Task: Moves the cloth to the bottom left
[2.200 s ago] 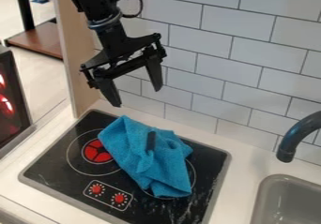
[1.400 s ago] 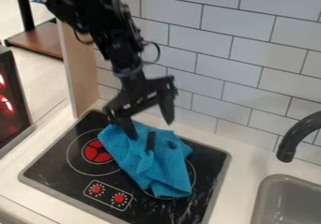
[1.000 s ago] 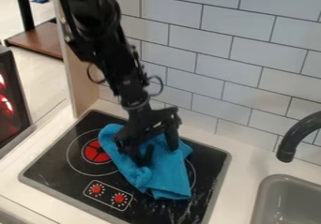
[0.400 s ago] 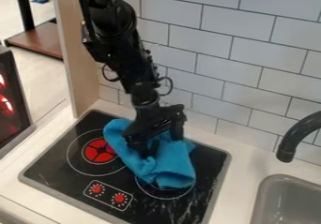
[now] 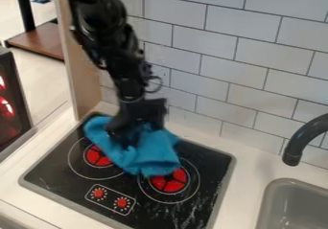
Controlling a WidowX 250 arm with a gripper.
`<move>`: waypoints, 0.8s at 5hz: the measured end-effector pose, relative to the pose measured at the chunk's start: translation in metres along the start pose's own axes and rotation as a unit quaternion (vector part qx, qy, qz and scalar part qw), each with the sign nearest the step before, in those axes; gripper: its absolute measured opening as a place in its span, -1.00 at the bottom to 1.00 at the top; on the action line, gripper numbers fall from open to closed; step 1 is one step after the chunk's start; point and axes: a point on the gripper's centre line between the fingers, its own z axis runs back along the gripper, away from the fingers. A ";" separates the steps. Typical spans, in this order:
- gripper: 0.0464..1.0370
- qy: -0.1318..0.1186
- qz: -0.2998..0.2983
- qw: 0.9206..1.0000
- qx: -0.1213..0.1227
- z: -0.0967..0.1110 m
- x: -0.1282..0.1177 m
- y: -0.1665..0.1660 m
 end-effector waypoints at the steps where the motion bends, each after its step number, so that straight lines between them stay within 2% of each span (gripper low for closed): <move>1: 0.93 0.002 0.039 0.999 0.021 0.002 0.013 0.021; 3: 0.93 0.014 0.067 0.996 0.058 0.014 0.013 0.061; 4: 0.93 0.034 0.057 0.995 0.075 0.020 -0.002 0.073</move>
